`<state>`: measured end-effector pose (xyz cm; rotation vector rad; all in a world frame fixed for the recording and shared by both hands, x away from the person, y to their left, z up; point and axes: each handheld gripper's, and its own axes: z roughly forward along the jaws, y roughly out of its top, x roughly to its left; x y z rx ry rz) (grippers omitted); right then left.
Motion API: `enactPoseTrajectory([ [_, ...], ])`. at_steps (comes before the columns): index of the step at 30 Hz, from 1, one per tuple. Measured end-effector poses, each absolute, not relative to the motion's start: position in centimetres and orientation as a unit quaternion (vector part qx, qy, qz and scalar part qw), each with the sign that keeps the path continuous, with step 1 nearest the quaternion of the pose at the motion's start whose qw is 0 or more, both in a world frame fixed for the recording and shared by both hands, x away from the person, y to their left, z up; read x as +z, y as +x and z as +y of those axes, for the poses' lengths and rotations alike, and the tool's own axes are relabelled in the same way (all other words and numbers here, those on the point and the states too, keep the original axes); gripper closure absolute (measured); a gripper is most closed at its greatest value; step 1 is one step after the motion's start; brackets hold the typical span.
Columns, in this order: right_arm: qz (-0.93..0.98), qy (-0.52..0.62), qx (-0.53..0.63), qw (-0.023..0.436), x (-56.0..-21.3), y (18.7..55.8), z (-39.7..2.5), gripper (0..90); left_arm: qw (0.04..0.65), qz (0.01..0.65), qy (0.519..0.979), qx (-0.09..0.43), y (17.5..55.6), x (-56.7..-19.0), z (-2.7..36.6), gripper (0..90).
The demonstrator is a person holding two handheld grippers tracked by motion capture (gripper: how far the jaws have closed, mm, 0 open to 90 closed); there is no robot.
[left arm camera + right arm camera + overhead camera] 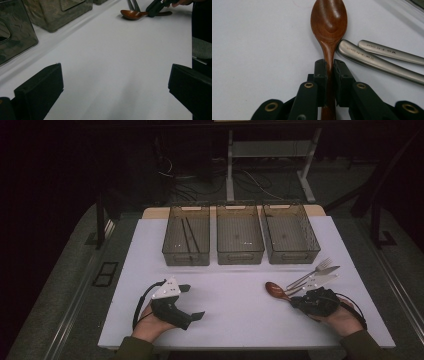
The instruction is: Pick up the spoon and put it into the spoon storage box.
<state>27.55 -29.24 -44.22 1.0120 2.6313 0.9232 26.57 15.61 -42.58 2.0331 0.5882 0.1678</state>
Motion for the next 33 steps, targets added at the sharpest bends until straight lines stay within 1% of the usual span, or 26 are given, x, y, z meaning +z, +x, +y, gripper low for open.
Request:
enactPoseTrajectory([
  [12, 0.874, 0.342, 0.335, 0.085, -43.1, 27.4, -29.8, 81.8, 0.488, 0.241, 0.836, 0.07, 26.6, -42.5, 15.7, 0.0],
  [15, 0.868, 0.346, 0.347, 0.077, -42.7, 27.4, -30.1, 81.8, 0.487, 0.241, 0.836, 0.07, 26.6, -42.5, 15.7, 0.0],
  [33, 0.855, 0.346, 0.378, 0.078, -41.3, 27.5, -30.5, 81.8, 0.487, 0.241, 0.837, 0.071, 26.6, -42.5, 15.7, 0.0],
])
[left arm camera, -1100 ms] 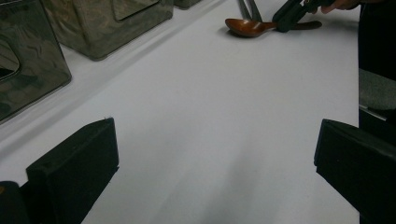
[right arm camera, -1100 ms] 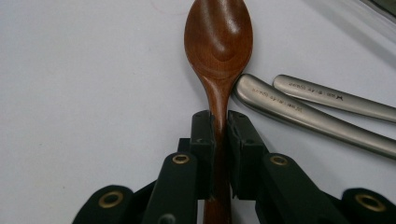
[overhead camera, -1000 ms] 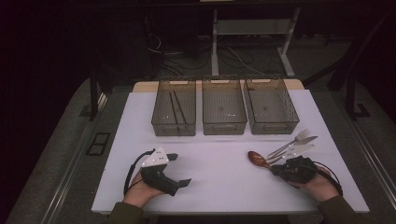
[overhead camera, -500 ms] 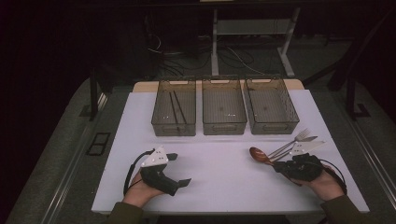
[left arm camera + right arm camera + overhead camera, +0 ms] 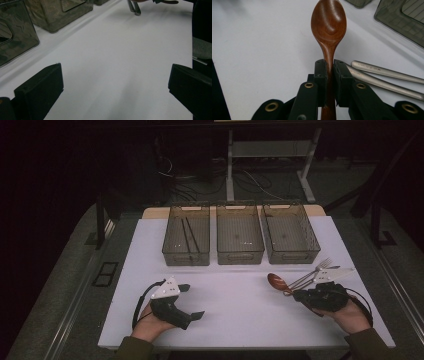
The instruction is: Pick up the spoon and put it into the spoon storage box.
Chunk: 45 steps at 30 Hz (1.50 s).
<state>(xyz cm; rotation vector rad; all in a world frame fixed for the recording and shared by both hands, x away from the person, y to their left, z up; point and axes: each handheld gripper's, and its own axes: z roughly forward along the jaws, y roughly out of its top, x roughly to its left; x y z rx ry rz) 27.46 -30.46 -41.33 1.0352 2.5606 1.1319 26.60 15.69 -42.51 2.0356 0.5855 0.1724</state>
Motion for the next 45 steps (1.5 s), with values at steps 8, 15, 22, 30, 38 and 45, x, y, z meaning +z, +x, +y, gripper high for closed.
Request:
enactPoseTrajectory([
  [8, 0.851, 0.349, 0.384, 0.078, -41.0, 27.7, -30.5, 81.8, 0.486, 0.24, 0.838, 0.072, 26.6, -42.5, 15.7, 0.0],
  [15, 0.846, 0.352, 0.392, 0.081, -40.4, 27.9, -30.5, 81.8, 0.484, 0.239, 0.839, 0.072, 26.6, -42.5, 15.6, 0.0],
  [22, 0.841, 0.355, 0.4, 0.081, -39.6, 28.3, -30.3, 81.8, 0.483, 0.241, 0.839, 0.071, 26.6, -42.6, 15.6, 0.0],
  [30, 0.837, 0.354, 0.408, 0.084, -38.7, 29.1, -29.6, 81.8, 0.485, 0.242, 0.838, 0.07, 26.6, -42.6, 15.5, 0.0],
  [38, 0.831, 0.355, 0.42, 0.087, -37.8, 30.0, -29.2, 81.8, 0.482, 0.241, 0.839, 0.071, 26.7, -42.6, 15.5, 0.0],
  [45, 0.827, 0.353, 0.428, 0.087, -37.3, 31.0, -28.7, 81.8, 0.484, 0.242, 0.838, 0.069, 26.7, -42.7, 15.5, 0.0],
])
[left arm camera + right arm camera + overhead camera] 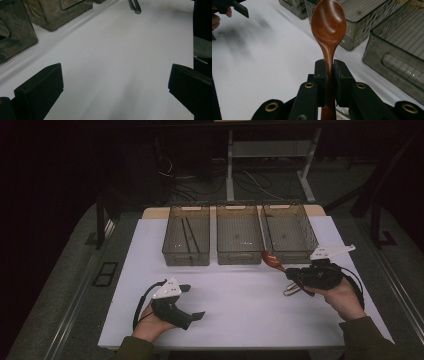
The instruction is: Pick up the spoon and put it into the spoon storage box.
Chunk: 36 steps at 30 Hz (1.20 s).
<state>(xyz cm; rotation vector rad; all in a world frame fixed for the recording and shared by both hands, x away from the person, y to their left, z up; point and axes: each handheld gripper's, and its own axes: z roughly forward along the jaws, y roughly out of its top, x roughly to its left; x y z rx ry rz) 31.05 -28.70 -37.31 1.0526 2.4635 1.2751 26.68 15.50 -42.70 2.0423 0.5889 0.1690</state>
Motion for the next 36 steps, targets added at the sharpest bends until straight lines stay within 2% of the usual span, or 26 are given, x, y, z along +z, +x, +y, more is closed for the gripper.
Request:
enactPoseTrajectory([
  [36, 0.816, 0.362, 0.436, 0.112, -34.9, 36.2, -25.1, 81.8, 0.484, 0.241, 0.839, 0.069, 26.6, -42.7, 15.4, 0.0],
])
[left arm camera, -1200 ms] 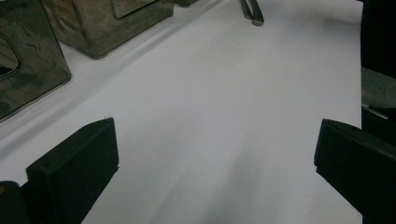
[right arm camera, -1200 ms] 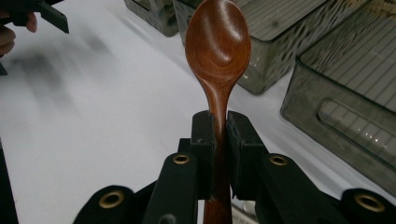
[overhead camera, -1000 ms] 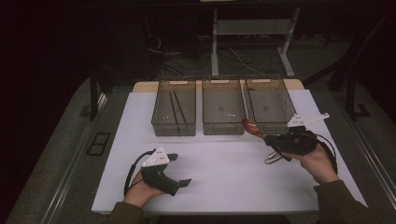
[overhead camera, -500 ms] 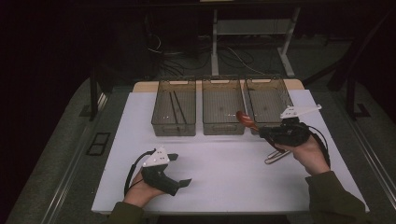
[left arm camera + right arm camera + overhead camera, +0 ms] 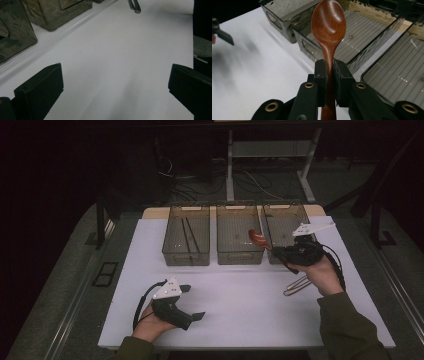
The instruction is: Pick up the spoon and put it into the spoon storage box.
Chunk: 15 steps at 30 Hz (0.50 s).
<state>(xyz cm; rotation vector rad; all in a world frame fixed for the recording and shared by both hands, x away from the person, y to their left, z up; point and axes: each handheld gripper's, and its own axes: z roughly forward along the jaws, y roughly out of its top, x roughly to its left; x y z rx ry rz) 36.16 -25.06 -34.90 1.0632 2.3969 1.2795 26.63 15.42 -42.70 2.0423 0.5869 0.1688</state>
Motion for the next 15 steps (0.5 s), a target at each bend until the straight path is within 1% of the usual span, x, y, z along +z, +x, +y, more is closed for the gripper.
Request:
enactPoseTrajectory([
  [15, 0.814, 0.372, 0.433, 0.104, -34.2, 39.7, -23.2, 81.8, 0.486, 0.24, 0.837, 0.068, 26.6, -42.7, 15.3, 0.0],
])
